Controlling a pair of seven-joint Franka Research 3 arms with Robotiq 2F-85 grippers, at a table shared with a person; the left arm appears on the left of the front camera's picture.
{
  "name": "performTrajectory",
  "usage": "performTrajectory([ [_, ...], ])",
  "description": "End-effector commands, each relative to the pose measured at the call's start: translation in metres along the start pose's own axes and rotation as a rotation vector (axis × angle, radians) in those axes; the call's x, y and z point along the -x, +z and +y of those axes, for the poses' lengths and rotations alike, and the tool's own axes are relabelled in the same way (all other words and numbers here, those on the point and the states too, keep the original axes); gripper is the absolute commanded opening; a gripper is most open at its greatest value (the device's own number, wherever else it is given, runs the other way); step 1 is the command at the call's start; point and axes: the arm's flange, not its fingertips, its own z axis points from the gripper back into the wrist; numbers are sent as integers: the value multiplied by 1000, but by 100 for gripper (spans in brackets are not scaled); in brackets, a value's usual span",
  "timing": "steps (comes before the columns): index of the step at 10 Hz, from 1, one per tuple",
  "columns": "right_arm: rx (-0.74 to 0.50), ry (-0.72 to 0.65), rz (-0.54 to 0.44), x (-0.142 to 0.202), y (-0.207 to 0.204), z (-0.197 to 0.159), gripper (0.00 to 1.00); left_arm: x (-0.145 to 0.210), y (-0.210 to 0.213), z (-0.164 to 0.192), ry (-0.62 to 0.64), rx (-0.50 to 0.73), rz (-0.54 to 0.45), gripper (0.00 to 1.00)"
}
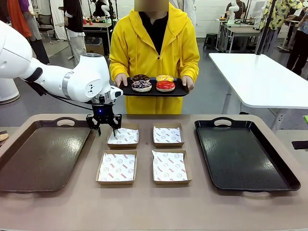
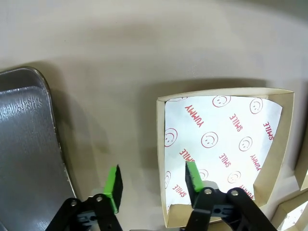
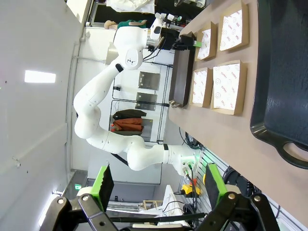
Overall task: Individually package the donuts and arrange them on the tray.
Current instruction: Pick up one Paper togo box.
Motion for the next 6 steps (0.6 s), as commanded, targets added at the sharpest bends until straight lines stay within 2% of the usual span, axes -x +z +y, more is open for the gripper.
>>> performTrajectory([
  [1,-7,2,0,0,1,0,100,-5,2,-5,27,-23,0,0],
  [2,-7,2,0,0,1,0,100,-5,2,-5,28,-22,2,22],
  [4,-7,2,0,0,1,0,100,-6,1,-5,26,-18,12,0],
  [6,-7,2,0,0,1,0,100,-7,0,-5,24,-11,19,0],
])
